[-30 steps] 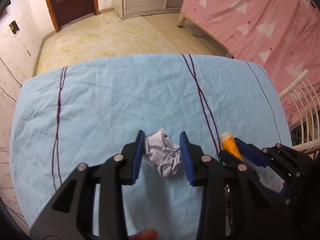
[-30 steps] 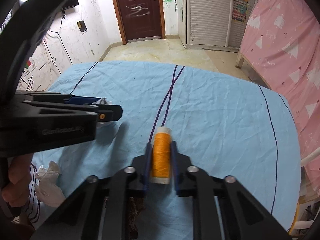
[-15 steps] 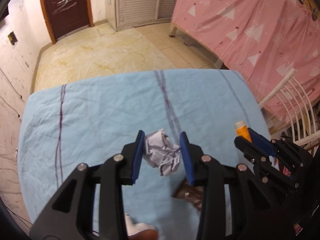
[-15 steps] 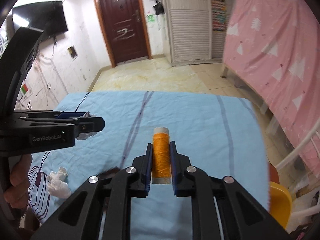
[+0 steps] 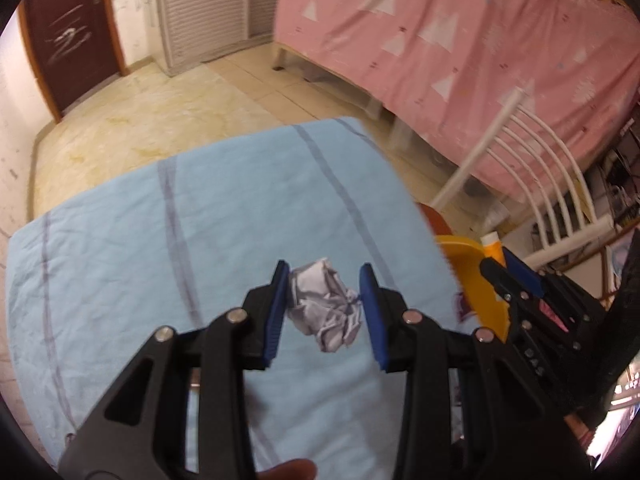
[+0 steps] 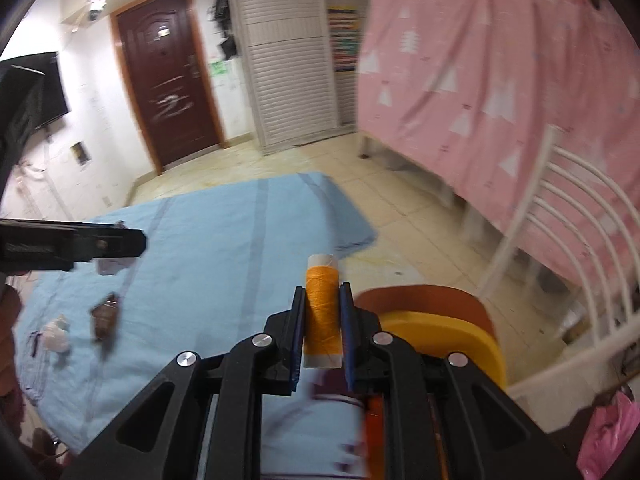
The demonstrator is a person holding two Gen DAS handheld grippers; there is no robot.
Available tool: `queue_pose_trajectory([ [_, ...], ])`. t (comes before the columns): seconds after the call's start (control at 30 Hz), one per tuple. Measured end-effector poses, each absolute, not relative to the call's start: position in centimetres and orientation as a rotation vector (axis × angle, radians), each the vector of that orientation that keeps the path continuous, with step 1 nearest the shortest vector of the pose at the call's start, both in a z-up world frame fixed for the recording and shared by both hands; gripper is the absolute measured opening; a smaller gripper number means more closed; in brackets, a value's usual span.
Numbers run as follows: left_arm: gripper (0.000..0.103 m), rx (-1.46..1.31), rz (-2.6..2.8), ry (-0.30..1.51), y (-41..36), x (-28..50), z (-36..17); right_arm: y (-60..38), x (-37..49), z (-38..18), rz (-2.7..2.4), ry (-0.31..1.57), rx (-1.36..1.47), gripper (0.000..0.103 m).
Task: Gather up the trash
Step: 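Carry paper and thread spool to the yellow bin and open both tools, then move both open tools back over the last items on the bed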
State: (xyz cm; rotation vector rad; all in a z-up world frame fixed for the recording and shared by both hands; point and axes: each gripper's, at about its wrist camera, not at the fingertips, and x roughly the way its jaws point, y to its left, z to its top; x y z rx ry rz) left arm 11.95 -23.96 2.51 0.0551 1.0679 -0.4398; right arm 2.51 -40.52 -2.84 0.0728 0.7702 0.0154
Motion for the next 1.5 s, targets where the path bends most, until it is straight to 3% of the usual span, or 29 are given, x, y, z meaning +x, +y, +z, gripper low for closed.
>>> queue_pose_trajectory([
  [0.6,0.034,0.138,-0.617,1.176,-40.0,10.7,-1.6,-50.2,0.5,-9.1,-0.079,0.86,0.227,0.01],
  [1.27,0.042,0.169,-0.627,1.167,-40.9,9.3,-1.5,-51.3,-0.4,-8.0,-0.095,0.819,0.25,0.018],
  [1.37,0.055,0.149,-0.615,1.149,-39.6,9.2,-0.7,-50.6,-0.4,-7.2,-0.09,0.803,0.234,0.023],
  [1.5,0.07,0.108,-0.6,1.125,-37.3,9.1,0.5,-49.7,-0.2,-6.2,-0.082,0.779,0.221,0.061],
])
